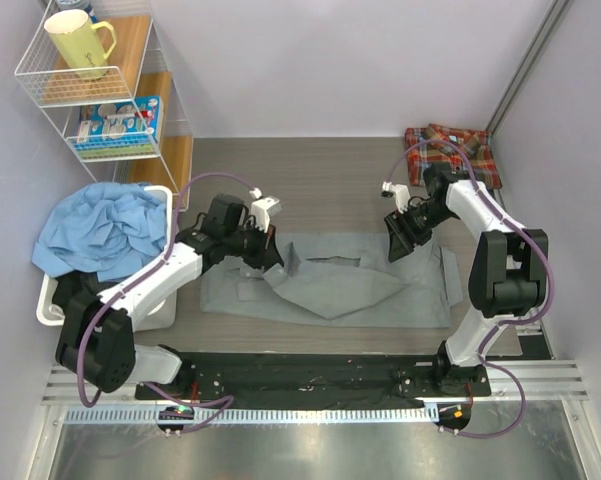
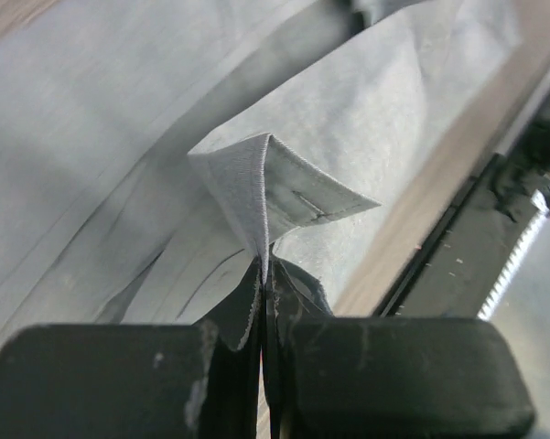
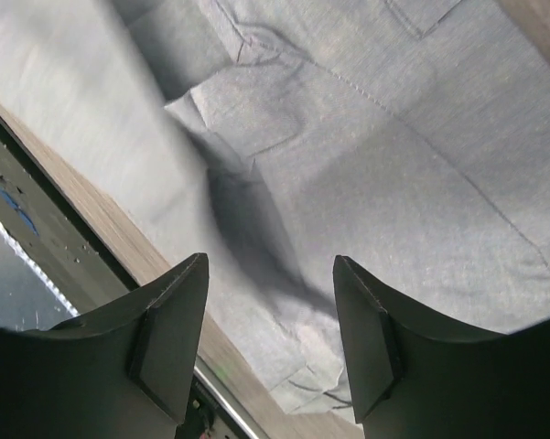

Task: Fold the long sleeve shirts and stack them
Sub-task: Fold the shirt

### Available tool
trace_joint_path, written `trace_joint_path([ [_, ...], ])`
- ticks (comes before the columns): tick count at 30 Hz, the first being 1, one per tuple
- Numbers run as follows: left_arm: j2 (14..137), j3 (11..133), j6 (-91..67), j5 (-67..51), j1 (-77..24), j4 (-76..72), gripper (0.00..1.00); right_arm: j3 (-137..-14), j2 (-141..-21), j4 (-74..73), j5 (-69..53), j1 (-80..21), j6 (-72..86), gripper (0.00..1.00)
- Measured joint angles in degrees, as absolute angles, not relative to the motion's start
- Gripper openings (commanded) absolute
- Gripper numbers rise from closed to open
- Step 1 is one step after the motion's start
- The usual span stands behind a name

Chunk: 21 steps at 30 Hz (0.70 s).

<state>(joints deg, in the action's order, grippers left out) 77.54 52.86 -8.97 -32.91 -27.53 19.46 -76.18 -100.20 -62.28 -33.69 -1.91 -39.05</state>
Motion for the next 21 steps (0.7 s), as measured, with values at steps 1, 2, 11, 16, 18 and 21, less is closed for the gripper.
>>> trace_joint_path([
  [1, 77.2, 51.5, -9.5, -32.0, -26.8, 19.2, 0.00, -76.2, -100.1, -62.6, -33.4, -1.9, -39.2, 0.62],
  [2, 76.8, 50.1, -10.0, -30.9, -26.0, 18.6, 0.00, -76.2, -100.1, -62.9, -33.1, -2.0, -39.2, 0.62],
  [11, 73.2, 43.7, -8.6, -32.3, -21.3, 10.0, 0.00, -76.3, -100.1, -63.5, -31.1, -2.0, -38.9, 0.60],
  [16, 67.8, 43.7, -5.1, -41.7, -21.4, 5.7, 0.00, -76.3, -100.1, -63.5, -30.5, -2.0, -38.9, 0.57],
  [18, 66.2, 43.7, -2.4, -42.9, -21.4, 5.5, 0.00, -76.3, -100.2, -63.5, -30.5, -2.0, -38.8, 0.57],
  [21, 65.5, 43.6, 0.6, -42.3, -21.4, 5.5, 0.00, -76.7, -100.9, -63.5, -30.4, -2.0, -38.7, 0.56],
])
